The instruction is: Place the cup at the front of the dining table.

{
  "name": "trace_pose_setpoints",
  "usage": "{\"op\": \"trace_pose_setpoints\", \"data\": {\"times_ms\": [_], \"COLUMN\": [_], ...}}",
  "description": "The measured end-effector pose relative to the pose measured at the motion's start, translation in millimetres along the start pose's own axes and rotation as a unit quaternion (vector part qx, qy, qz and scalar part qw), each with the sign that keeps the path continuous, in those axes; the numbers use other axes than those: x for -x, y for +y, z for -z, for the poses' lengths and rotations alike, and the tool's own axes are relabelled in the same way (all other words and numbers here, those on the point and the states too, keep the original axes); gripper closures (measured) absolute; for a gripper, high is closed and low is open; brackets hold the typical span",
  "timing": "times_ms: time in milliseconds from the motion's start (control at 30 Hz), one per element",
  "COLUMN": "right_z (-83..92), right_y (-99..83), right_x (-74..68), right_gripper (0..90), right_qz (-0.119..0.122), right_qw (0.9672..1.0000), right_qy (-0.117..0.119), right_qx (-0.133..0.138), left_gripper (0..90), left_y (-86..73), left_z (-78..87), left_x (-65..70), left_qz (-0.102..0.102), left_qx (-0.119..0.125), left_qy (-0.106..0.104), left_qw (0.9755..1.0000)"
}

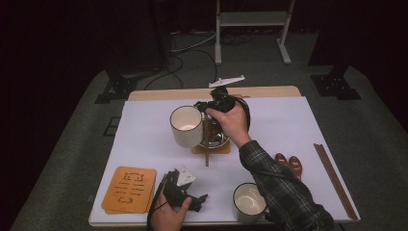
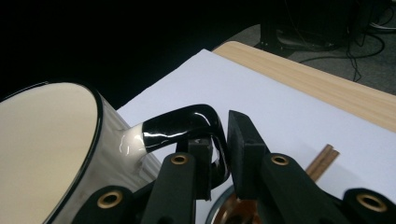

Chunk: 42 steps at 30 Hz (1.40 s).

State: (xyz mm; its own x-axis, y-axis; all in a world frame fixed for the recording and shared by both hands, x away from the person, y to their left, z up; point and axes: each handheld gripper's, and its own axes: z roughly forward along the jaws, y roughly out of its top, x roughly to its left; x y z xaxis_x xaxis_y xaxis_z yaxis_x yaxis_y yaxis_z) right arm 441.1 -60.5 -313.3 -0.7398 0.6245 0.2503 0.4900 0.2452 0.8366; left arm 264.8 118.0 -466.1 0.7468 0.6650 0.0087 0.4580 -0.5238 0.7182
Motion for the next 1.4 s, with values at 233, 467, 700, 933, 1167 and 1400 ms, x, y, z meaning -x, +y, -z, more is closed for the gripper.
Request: {"op": "trace_pose_setpoints", "data": {"times_ms": [233,467,700,933,1167,1400], "right_z": [-26.7,-47.6,-58.4,-69.9,-78.1,-81.2], "right_y": [-3.3,-11.9,-17.2,-23.5,-27.3,-29.7], "right_x": [-3.0,-4.1,-6.3,-11.0,-15.9,-19.0], "right_gripper": [79.6,79.5,79.5,79.5,79.6,79.6], "right_qz": [-0.005,-0.002,0.005,0.011,0.027,0.038], "right_qw": [1.0,0.9998,0.9995,0.9987,0.9975,0.9965], "right_qy": [0.005,0.005,0.005,0.008,0.013,0.012], "right_qx": [-0.006,-0.021,-0.032,-0.048,-0.064,-0.074], "left_gripper": [0.0,0.0,0.0,0.0,0.0,0.0], "left_y": [0.1,-0.1,-0.1,-0.2,-0.2,-0.2], "left_z": [0.1,-0.2,-0.3,-0.3,-0.3,-0.3], "left_x": [-0.4,-0.3,-0.2,0.1,0.2,0.1], "left_qz": [-0.003,-0.003,-0.003,-0.001,-0.001,-0.001], "left_qx": [-0.001,0.002,0.002,0.002,0.002,0.002], "left_qy": [0.001,0.002,0.001,0.001,0.001,0.001], "left_qw": [1.0,1.0,1.0,1.0,1.0,1.0]}}
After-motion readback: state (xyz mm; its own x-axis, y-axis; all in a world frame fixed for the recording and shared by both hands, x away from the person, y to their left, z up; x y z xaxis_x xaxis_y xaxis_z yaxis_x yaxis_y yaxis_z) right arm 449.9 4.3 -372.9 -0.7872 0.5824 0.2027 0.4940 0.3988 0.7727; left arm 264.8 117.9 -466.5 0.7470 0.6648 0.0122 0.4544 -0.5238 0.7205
